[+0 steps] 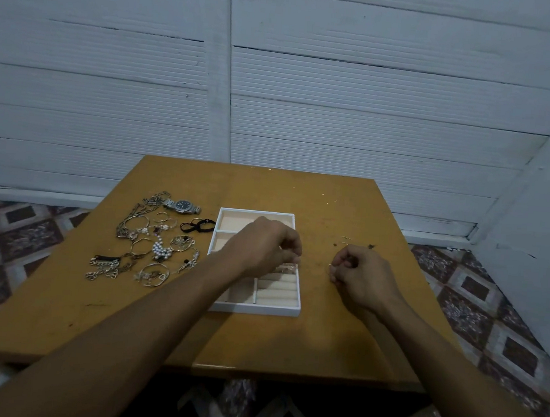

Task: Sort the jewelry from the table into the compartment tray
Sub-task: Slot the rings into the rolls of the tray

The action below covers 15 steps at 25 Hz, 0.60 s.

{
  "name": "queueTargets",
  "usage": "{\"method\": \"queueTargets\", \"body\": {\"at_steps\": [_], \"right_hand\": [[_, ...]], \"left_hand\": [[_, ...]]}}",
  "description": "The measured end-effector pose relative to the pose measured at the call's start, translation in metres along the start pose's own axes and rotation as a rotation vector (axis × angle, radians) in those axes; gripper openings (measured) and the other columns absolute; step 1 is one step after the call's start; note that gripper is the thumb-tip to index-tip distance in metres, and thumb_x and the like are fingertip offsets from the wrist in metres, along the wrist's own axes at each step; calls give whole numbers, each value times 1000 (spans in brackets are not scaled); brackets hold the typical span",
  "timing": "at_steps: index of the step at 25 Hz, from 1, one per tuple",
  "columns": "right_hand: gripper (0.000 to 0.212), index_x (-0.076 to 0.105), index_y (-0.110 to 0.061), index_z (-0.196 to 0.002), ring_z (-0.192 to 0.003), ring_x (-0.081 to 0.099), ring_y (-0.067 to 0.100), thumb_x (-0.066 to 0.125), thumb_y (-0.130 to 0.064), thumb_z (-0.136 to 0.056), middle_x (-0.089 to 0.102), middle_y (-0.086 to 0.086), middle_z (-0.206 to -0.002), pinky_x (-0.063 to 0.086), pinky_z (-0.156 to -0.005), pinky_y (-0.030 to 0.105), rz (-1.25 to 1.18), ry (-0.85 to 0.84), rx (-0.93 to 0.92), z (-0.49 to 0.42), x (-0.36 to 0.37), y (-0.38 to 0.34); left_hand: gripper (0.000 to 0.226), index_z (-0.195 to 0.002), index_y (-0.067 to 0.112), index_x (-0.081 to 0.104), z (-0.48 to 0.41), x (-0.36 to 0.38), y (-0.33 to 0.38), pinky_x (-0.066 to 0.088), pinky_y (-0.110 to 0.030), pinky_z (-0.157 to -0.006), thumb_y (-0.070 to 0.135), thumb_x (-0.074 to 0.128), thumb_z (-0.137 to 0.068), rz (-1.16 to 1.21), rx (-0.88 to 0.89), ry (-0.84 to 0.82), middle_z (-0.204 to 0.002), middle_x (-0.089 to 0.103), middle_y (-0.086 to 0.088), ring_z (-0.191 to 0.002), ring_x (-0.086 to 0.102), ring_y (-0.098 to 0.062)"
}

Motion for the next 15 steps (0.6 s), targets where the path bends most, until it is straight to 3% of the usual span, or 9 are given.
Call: {"method": "queueTargets", "body": {"at_steps": [4,10,15], "right_hand": [[16,66,-16,-77,-70,68,15,62,-3,-84,69,1,-70,58,-67,33,-60,-11,-57,6,16,-27],[17,65,-20,-73,-67,56,8,62,-6,-82,64,-8,-71,42,-56,16,16,-22,-144,14,26,-45],[15,65,-20,-74,-65,55,6,66,-8,-83,63,-8,-70,44,-58,19,29,-21,-156,15,25,-47]], "left_hand": [[8,-89,25,74,24,-4,-23,49,-28,-70,30,71,-83,-62,-34,48,-87,72,10,-82,62,-7],[8,-88,27,73,36,4,-33,48,-30,-70,30,69,-83,-121,-54,102,-89,70,8,-86,60,-11],[12,-94,28,73,38,5,-34,53,-38,-77,32,65,-85,-177,-29,77,-97,70,6,-94,59,-13]]}}
Point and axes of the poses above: each hand's wrist, its own z-axis away from the middle knuckle, its own x-axis out of the palm, y = z × x, the point moved 4 cm from there along -z, towards the middle knuckle
